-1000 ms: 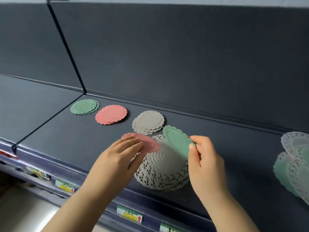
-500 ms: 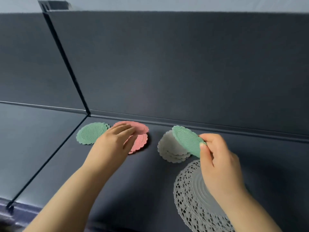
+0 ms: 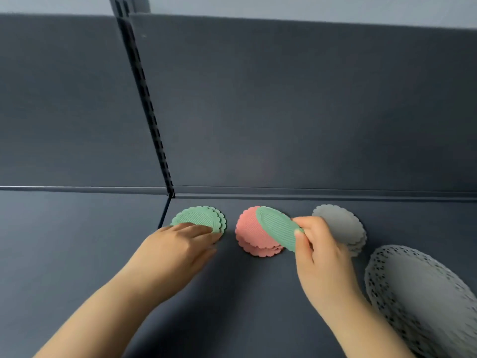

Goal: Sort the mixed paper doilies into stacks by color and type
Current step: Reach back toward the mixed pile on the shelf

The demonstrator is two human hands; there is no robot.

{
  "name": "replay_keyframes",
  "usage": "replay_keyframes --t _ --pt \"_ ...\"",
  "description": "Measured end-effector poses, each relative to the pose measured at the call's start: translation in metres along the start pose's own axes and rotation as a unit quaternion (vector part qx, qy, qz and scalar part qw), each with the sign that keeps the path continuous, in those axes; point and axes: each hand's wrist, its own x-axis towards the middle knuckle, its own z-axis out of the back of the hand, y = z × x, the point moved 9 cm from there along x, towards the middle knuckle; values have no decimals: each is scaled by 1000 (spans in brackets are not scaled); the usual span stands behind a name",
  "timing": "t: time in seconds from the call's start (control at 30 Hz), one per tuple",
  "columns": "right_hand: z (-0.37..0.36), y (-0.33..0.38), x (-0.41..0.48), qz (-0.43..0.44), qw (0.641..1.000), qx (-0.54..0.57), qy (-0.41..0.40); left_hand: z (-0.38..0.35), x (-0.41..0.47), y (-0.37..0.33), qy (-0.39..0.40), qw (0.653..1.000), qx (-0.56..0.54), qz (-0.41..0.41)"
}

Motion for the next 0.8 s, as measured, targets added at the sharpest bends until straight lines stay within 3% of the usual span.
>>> replay_keyframes --t 0.13,0.27,0.5,0.63,0.8 --pt "-39 45 21 46 999 -27 -2 10 -30 38 -1 999 8 54" --pt "-83 87 37 133 981 -139 -18 20 -54 65 -16 995 3 101" --pt "-201 84 -7 197 916 -223 270 28 -84 97 -44 986 3 159" --pt "-193 79 -2 146 925 -180 302 24 -80 95 -42 986 -6 159" --pt "-167 82 -5 180 927 -185 273 21 -59 71 -35 992 -17 119"
